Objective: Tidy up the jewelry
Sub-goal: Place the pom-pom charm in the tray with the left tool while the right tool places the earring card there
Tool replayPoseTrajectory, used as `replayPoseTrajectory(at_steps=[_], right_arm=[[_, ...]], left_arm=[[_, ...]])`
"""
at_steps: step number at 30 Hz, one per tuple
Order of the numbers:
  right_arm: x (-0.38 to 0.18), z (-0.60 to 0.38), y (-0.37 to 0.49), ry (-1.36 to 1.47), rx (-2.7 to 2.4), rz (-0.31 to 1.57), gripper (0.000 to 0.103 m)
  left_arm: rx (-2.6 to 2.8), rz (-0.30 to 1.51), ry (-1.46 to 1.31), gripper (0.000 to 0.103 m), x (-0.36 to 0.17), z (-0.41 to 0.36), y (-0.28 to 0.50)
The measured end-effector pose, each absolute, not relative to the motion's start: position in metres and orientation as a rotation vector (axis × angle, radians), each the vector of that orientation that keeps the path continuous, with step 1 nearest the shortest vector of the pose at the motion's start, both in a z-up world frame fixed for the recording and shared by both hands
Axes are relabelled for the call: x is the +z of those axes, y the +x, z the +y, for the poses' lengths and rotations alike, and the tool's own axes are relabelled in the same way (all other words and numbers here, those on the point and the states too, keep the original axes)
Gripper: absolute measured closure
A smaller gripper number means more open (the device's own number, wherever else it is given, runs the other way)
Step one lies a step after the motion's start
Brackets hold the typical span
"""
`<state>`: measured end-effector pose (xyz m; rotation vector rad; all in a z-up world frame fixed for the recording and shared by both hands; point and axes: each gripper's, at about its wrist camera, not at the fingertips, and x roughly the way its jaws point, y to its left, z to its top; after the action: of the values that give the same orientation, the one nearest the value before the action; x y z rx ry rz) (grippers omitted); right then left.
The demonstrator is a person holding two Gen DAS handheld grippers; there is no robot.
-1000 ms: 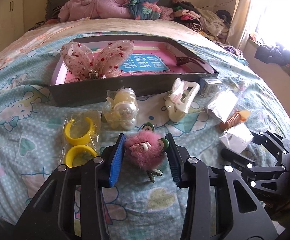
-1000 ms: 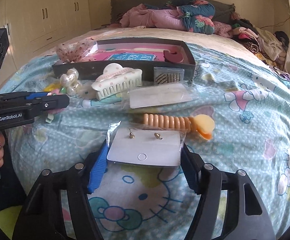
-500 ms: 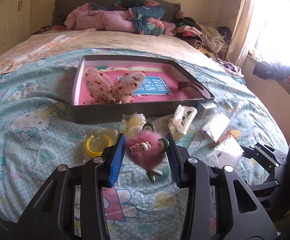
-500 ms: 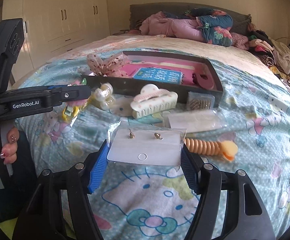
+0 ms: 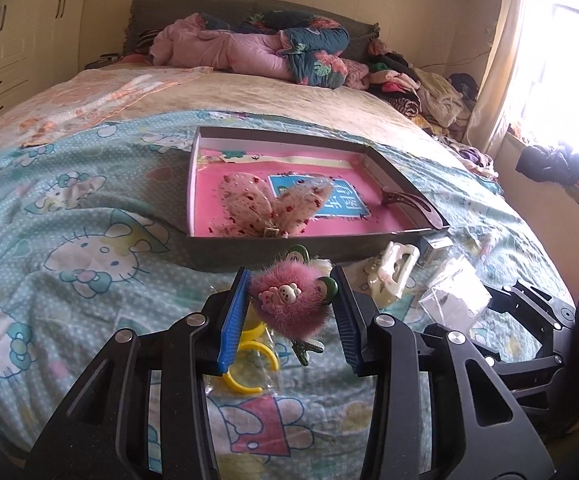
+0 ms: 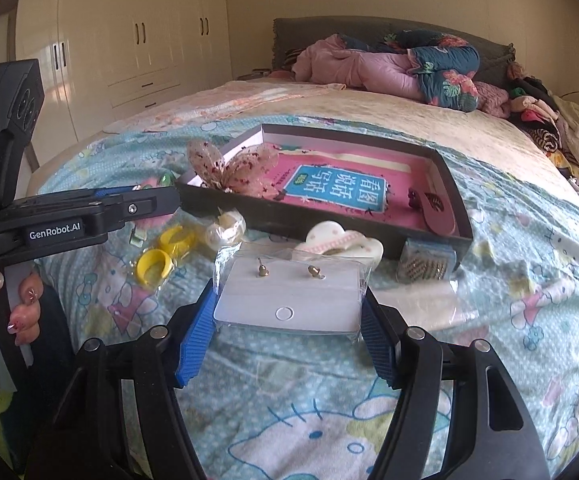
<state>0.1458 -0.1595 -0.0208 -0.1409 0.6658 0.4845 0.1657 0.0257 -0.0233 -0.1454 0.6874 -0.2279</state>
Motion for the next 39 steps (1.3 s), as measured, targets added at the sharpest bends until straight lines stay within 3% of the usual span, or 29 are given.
replayPoseTrajectory(at_steps=[39], right_arm=[[-0.018,-0.158,0.27,-0.137,0.377,0.685,0.039]], left_arm=[[-0.193,0.743,-0.107,0.071,-0.026,0.026,0.279]])
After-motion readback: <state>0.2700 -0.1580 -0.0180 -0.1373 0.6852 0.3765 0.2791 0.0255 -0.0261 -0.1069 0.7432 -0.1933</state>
